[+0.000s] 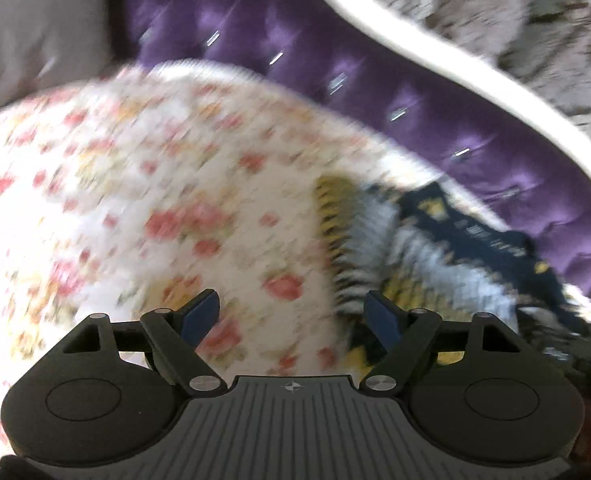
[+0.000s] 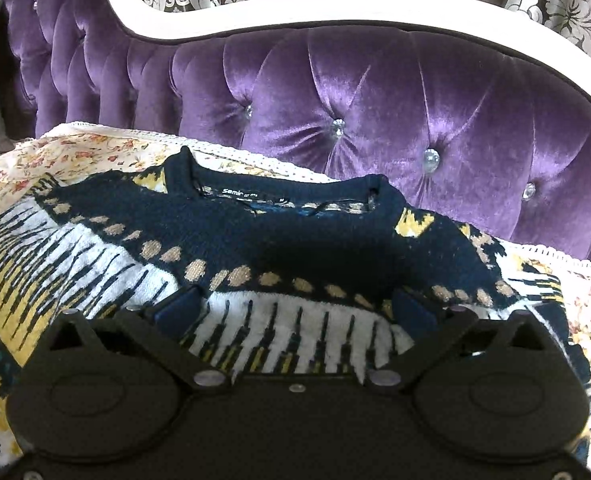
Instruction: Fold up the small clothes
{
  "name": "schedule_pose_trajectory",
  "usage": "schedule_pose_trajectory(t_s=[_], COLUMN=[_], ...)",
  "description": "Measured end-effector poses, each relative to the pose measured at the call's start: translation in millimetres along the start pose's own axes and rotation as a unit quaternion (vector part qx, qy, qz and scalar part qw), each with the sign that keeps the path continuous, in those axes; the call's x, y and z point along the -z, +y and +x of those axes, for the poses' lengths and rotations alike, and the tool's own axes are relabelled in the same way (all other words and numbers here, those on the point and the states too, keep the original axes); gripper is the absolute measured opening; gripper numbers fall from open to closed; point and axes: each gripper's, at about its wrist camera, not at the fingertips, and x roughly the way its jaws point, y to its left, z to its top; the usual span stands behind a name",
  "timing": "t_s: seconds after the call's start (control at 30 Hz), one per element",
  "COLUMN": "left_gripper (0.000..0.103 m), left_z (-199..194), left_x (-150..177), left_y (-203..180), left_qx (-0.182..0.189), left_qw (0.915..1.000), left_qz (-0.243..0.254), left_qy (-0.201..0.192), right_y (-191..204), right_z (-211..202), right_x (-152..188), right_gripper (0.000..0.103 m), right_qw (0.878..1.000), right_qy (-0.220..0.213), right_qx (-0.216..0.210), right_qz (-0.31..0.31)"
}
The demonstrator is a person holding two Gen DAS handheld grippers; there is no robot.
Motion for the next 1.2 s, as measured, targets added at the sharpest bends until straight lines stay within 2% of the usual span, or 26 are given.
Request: schedule_pose_trajectory(t_s=[0.3,0.53,0.67,0.93,1.1,1.2], left_gripper=[0.078,0.079,0.079,0.079,0.079,0.079], left_z=[4.4,6.4,7.2,12.6,12.3,12.8], left_x=[5.9,2.3,4.1,10.0,10.0,10.0], left_y=[-16.7,-16.3,-16.4,-28.5,-26.2,-27.4], left_qx=[-0.047,-0.044,-0.046,-0.070,-0.067,-0.070], left_qw=[0.9981,0.9980,0.9983,0.9944,0.9944,0.9941], left_qz=[0.040,0.042,0.033,0.079,0.081,0.082], left_qy=[-0.002,0.016,0.013,0.013,0.012,0.012], right_y=[-0.4,-1.2,-1.7,-2.3,-5.2,-3.0], right_z=[1.2,2.0,2.5,3.6,-21.5,-42.7], right_x=[0.5,0.2,0.0,-3.2,-9.4,-6.4], right_gripper=[0.102,0.102,0.102,0.102,0.102,0.102], right_qw=[1.000,1.000,1.000,1.000,0.999,0.998], right_qy=[0.002,0.006,0.007,0.016,-0.011,-0.003], right_qx=[-0.003,-0.006,-0.007,-0.009,-0.002,-0.008], right_qz=[0.005,0.011,0.014,0.016,0.042,0.063])
